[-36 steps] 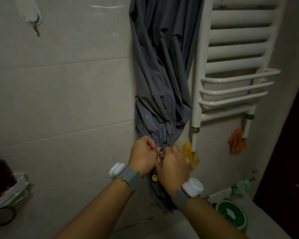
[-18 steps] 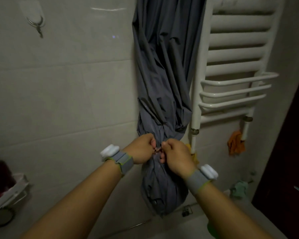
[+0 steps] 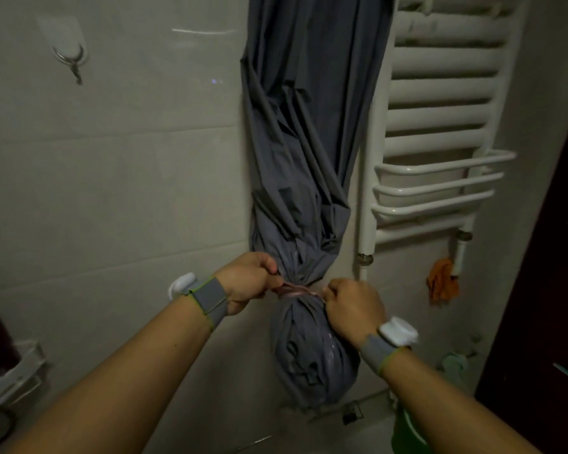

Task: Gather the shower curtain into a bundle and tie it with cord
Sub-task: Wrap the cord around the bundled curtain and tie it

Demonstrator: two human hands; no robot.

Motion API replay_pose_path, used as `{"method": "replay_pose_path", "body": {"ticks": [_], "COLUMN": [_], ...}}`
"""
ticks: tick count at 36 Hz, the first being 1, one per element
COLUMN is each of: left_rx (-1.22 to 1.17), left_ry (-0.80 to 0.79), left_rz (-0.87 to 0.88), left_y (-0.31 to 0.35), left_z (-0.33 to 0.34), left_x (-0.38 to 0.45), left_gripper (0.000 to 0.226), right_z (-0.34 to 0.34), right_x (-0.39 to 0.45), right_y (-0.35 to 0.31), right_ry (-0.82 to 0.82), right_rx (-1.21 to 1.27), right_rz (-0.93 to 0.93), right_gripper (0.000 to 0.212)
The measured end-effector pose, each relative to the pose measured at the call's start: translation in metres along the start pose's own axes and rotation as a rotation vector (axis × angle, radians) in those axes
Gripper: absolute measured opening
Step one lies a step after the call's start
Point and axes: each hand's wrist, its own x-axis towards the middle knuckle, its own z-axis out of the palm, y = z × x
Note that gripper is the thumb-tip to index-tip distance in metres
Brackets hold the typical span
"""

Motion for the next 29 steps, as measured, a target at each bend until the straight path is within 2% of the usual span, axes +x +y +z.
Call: {"method": "replay_pose_path", "body": {"ticks": [3, 6, 8, 11, 13, 15, 18, 20, 22, 24, 26, 29], "left_rx": [0.097, 0.201, 0.247, 0.267, 0.208, 0.058, -0.164, -0.271, -0.359, -0.355, -0.298, -0.184], "left_ry": [0.006, 0.084, 0.139, 0.166, 0.188, 0.230, 0.277, 0.289, 0.276, 0.263, 0.248, 0.326], "left_rz": [0.078, 0.201, 0.308, 0.391, 0.355, 0.214, 0.001, -0.050, -0.060, -0.045, -0.027, -0.028], "left_y": [-0.003, 0.005, 0.016, 0.028, 0.030, 0.025, 0.015, 0.012, 0.012, 0.016, 0.019, 0.026], "left_z": [0.000, -0.002, -0.005, -0.013, -0.018, -0.023, -0.030, -0.037, -0.041, -0.043, -0.044, -0.043], "left_x": [-0.004, -0.009, -0.018, -0.032, -0.042, -0.046, -0.053, -0.057, -0.060, -0.061, -0.060, -0.055], "left_gripper": [0.029, 0.029, 0.026, 0.025, 0.026, 0.029, 0.034, 0.032, 0.031, 0.032, 0.029, 0.027], "right_z": [0.000, -0.017, -0.034, -0.054, -0.063, -0.063, -0.059, -0.052, -0.043, -0.035, -0.028, -0.024], "right_x": [-0.005, -0.007, -0.006, 0.010, 0.021, 0.029, 0.038, 0.044, 0.049, 0.050, 0.050, 0.052], "right_y": [-0.005, -0.025, -0.050, -0.080, -0.093, -0.101, -0.113, -0.115, -0.113, -0.113, -0.116, -0.121], "right_ry": [-0.018, 0.227, 0.317, 0.120, -0.040, -0.165, -0.315, -0.389, -0.398, -0.402, -0.421, -0.350], "right_rx": [-0.050, -0.177, -0.030, 0.164, 0.167, 0.143, 0.075, -0.050, -0.213, -0.242, -0.175, -0.188], "right_rz": [-0.054, -0.385, -0.689, -0.972, -0.983, -0.906, -0.834, -0.868, -0.954, -0.965, -0.907, -0.914], "right_gripper": [0.034, 0.023, 0.020, 0.034, 0.036, 0.035, 0.059, 0.066, 0.059, 0.038, 0.040, 0.050]}}
